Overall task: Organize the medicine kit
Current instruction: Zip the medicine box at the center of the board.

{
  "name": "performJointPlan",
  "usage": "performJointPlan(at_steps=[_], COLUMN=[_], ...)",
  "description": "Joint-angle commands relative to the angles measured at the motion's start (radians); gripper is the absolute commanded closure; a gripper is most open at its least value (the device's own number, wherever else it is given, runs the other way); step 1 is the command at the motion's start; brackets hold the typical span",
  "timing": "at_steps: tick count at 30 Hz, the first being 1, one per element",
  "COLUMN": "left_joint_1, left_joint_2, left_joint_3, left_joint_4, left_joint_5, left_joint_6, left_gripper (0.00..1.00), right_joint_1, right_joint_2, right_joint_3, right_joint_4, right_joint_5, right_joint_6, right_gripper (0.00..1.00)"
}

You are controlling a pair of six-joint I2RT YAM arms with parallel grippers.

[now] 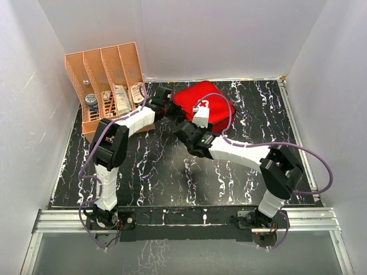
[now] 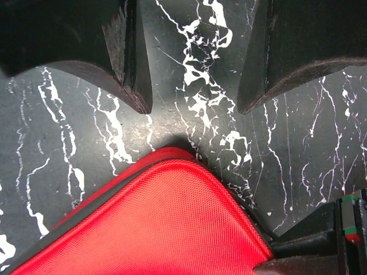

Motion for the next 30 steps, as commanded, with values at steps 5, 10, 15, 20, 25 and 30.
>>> performJointPlan(at_steps=[5, 10, 15, 20, 25, 30], left_joint_1=[0.034, 0.033, 0.056, 0.066, 0.073, 0.076], left_joint_2=[0.010, -0.018, -0.030, -0.042, -0.068, -0.094], left_joint_3=[-0.145, -0.181, -0.196, -0.187, -0.196, -0.204], left_joint_4=[-0.132, -0.114, -0.103, -0.116, -0.123, -0.125], left_joint_5=[-0.110, -0.106, -0.110, -0.103, -0.096, -0.099], left_joint_6=[0.037, 0.045, 0.062, 0.093, 0.078, 0.058], left_gripper=[1.00, 1.00, 1.00, 1.00, 1.00, 1.00], right_joint_1=[0.009, 0.009, 0.002, -0.011, -0.043, -0.094], right_joint_2=[0.073, 0.165, 0.193, 0.187, 0.181, 0.210], right_joint_3=[0.035, 0.077, 0.095, 0.102, 0.098, 0.110], right_joint_4=[0.083, 0.112, 0.134, 0.165, 0.207, 0.241], right_joint_5=[0.038, 0.063, 0.082, 0.092, 0.091, 0.089], right_joint_6=[0.080, 0.098, 0.114, 0.126, 0.078, 0.071], right_gripper=[0.44, 0.46, 0.48, 0.48, 0.49, 0.54])
